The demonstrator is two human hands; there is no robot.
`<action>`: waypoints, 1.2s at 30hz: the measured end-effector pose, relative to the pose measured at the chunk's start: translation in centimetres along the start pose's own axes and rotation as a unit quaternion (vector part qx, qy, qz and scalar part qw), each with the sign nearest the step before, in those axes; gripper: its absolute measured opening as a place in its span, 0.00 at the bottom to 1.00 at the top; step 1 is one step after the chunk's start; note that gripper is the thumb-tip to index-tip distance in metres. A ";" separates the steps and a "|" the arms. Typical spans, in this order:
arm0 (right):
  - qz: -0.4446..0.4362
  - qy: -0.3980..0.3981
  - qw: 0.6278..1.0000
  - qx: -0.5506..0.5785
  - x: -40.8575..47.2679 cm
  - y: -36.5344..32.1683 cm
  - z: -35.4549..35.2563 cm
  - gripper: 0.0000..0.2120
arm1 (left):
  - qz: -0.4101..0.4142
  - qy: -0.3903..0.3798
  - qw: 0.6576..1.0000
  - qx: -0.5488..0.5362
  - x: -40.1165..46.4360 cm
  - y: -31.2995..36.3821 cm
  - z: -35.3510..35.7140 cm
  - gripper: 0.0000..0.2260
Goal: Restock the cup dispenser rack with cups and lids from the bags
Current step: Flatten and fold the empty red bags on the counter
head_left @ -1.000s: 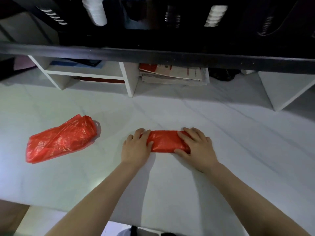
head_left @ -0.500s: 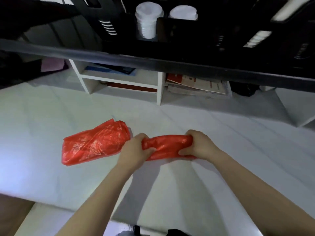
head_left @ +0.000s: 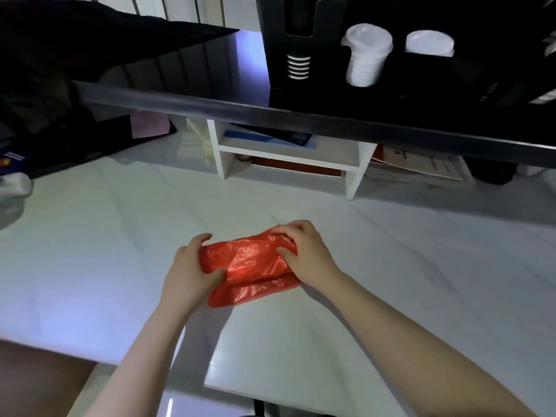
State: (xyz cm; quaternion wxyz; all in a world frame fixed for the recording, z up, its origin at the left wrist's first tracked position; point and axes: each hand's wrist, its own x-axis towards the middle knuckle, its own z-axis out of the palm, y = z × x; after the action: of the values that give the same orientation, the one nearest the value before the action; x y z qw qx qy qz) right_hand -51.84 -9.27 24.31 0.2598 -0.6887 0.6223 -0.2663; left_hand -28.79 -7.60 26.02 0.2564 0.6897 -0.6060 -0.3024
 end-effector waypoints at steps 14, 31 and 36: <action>-0.005 -0.115 0.964 -0.238 -0.6 1.6 2.6 0.25 | 0.194 -0.095 0.921 0.324 0.8 -1.8 5.1 0.37; 0.228 0.066 0.970 -0.059 -0.4 1.0 2.0 0.33 | 0.170 -0.147 0.907 0.356 1.8 -1.6 5.7 0.33; 0.242 0.067 0.956 0.154 -0.9 -0.2 1.3 0.24 | 0.191 -0.150 0.926 0.288 1.7 -1.3 5.1 0.32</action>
State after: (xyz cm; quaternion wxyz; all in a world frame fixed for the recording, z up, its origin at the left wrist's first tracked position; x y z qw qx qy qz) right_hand -50.89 -8.37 23.49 0.3772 -0.4498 0.7377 -0.3333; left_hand -31.52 -9.09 21.39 0.0059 0.5517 -0.8185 -0.1601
